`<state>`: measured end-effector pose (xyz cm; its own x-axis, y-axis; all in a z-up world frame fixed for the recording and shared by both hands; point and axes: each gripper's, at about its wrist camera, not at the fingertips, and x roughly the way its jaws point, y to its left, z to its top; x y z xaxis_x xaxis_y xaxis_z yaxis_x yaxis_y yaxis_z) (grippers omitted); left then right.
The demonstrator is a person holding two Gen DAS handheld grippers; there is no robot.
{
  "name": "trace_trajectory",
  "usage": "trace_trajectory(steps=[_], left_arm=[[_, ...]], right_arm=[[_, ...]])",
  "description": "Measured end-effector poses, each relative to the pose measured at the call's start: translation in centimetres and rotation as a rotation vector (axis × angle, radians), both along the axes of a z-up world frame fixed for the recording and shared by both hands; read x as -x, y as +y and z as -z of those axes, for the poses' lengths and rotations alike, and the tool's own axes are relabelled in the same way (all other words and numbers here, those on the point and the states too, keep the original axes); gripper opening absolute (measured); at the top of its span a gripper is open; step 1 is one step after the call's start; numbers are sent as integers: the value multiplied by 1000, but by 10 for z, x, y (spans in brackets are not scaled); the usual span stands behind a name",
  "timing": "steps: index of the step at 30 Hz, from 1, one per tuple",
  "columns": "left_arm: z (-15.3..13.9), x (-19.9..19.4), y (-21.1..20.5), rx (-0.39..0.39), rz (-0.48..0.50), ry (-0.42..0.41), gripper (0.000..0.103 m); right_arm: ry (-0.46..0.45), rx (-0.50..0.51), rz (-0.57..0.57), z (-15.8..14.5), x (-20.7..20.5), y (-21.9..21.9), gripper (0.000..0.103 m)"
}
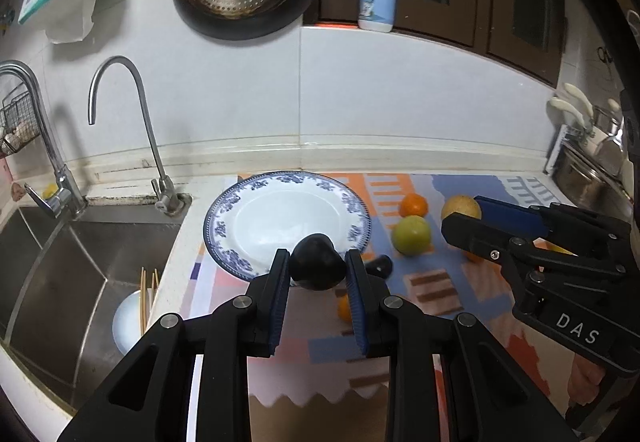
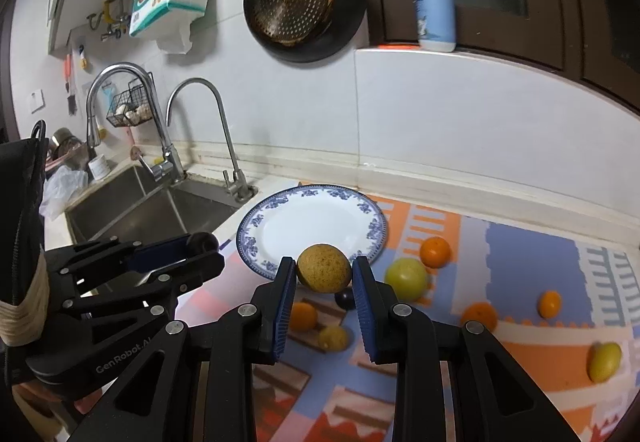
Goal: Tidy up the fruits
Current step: 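Carry the plum and kiwi over the blue-and-white plate and release both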
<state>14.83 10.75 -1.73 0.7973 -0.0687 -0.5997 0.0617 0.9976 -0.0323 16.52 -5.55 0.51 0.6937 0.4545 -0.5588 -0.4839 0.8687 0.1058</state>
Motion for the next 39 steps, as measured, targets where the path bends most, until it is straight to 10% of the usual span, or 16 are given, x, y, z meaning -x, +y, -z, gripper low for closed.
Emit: trace_trajectory(steps=[20, 39], left_arm=[[66, -100, 38, -26, -5, 155, 28], [83, -116, 43, -21, 1, 212, 36]], right_arm=[[212, 73, -96, 66, -122, 54, 30], [245, 118, -97, 83, -142, 66, 32]])
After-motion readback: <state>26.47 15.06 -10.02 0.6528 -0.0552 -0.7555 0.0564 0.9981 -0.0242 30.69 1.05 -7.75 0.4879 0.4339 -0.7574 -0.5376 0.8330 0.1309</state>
